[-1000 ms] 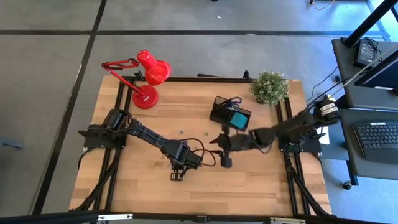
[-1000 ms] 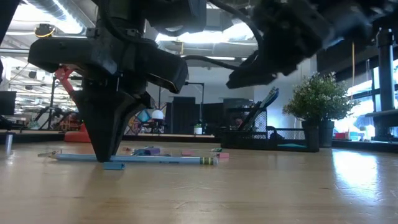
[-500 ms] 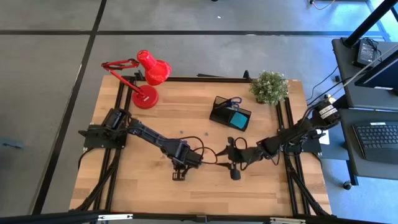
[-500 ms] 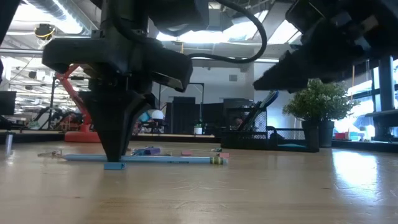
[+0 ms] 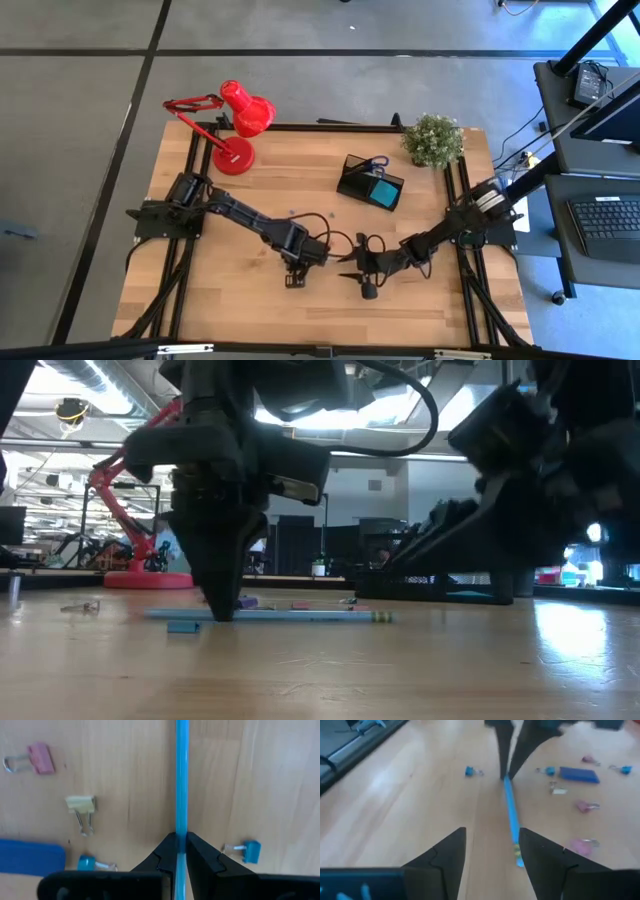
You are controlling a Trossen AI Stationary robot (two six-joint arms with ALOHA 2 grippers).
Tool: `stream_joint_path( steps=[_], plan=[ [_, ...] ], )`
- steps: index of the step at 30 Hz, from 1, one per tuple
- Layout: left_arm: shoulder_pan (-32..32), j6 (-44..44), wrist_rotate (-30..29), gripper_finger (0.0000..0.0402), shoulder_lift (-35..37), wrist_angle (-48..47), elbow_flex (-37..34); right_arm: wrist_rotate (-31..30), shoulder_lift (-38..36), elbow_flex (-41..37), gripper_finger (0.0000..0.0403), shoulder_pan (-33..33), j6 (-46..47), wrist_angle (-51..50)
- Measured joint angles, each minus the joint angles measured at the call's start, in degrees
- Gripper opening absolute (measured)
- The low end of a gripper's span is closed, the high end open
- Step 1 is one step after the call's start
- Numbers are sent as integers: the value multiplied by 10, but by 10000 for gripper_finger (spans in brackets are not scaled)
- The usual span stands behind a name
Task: Pick and place office supplies into organizer
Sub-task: Put the blue pencil into the black desk organizer
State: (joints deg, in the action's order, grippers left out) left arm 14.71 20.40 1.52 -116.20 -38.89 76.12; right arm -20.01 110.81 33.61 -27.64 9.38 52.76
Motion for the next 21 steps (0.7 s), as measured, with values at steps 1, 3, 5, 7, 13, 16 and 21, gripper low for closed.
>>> stream_joint_path(
  steps=[1, 3, 5, 7, 13, 16, 21],
  plan=[
    [-1, 0, 0, 27, 0, 3, 0, -2, 13, 8, 187, 0, -7, 3],
    [-2, 3, 0, 27, -1, 9, 1, -17, 39, 26, 187, 0, -17, 5],
    [-2, 3, -1, 27, -1, 11, 1, -42, 56, 37, 187, 0, -24, 4],
    [-2, 5, -1, 27, -1, 14, 1, -70, 66, 45, 187, 0, -28, 4],
    [-2, 9, 4, 27, -1, 15, 1, -103, 71, 45, 187, 2, -18, -3],
    [-2, 9, 6, 27, -1, 16, 1, -73, 70, 45, 187, 13, 9, -19],
    [-3, 9, 8, 27, -1, 17, 1, -25, 68, 45, 187, 38, 52, -35]
  ],
)
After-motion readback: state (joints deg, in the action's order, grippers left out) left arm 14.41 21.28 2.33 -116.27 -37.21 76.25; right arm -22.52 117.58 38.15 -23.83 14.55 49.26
